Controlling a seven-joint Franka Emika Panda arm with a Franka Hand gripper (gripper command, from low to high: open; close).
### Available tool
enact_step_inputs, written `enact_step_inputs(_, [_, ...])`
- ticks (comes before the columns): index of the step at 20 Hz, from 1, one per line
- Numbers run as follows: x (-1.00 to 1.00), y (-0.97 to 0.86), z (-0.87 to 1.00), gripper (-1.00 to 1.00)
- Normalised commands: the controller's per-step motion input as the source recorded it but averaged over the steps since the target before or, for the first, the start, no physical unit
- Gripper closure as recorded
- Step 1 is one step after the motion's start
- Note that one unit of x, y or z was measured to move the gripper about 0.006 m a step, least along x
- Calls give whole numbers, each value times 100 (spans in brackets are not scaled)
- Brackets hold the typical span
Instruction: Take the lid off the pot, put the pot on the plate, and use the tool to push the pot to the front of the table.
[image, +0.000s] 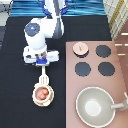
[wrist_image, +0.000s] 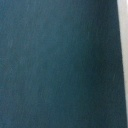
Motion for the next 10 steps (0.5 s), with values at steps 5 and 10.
enact_step_inputs(5, [99, -6, 34, 100])
enact_step_inputs(10, [100, 8, 33, 100])
